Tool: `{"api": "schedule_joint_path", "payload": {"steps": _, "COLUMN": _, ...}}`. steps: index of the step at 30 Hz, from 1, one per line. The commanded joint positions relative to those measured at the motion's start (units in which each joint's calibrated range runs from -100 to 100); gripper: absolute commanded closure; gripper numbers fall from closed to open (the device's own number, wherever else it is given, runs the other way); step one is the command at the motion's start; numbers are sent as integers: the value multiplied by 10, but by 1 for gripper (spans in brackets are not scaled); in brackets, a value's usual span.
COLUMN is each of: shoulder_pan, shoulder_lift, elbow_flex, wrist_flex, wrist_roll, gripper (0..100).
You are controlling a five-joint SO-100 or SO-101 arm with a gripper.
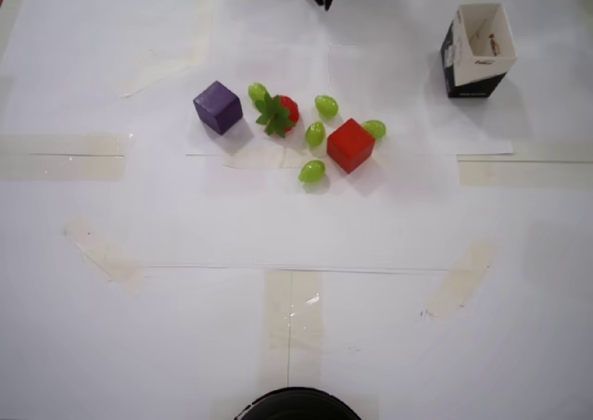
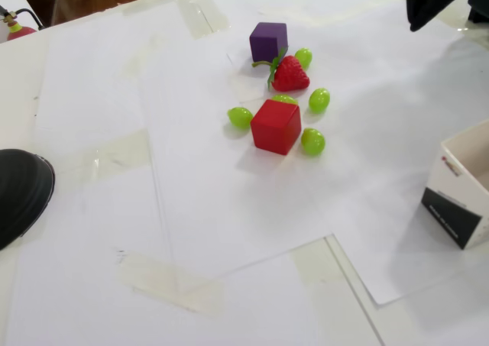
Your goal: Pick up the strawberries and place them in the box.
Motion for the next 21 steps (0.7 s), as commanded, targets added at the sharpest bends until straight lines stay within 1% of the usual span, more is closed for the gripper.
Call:
{"api": "schedule_joint_path", "payload": {"steps": 1, "shoulder_pan": 2, "shoulder_lift": 1, "elbow_flex": -52, "wrist_flex": 15, "wrist_roll": -23, "gripper": 100}}
{"api": "schedule_joint_path", "payload": {"steps": 7, "shoulder_pan": 10, "shoulder_lift": 24, "elbow_flex": -83, "wrist_flex": 38, "wrist_roll": -33, "gripper": 100}}
{"api": "schedule_joint_path", "payload": {"steps": 10, "shoulder_pan": 14, "shoulder_lift": 61, "elbow_flex": -106, "wrist_flex": 36, "wrist_roll": -36, "gripper": 100}}
{"api": "schedule_joint_path", "payload": {"steps": 16, "shoulder_pan": 35, "shoulder_lift": 234, "elbow_flex": -232, "wrist_flex": 44, "wrist_roll": -35, "gripper": 100}}
{"api": "schedule_joint_path", "payload": {"steps": 21, "shoulder_pan": 46, "shoulder_lift": 414, "elbow_flex": -385, "wrist_flex": 64, "wrist_roll": -33, "gripper": 100}}
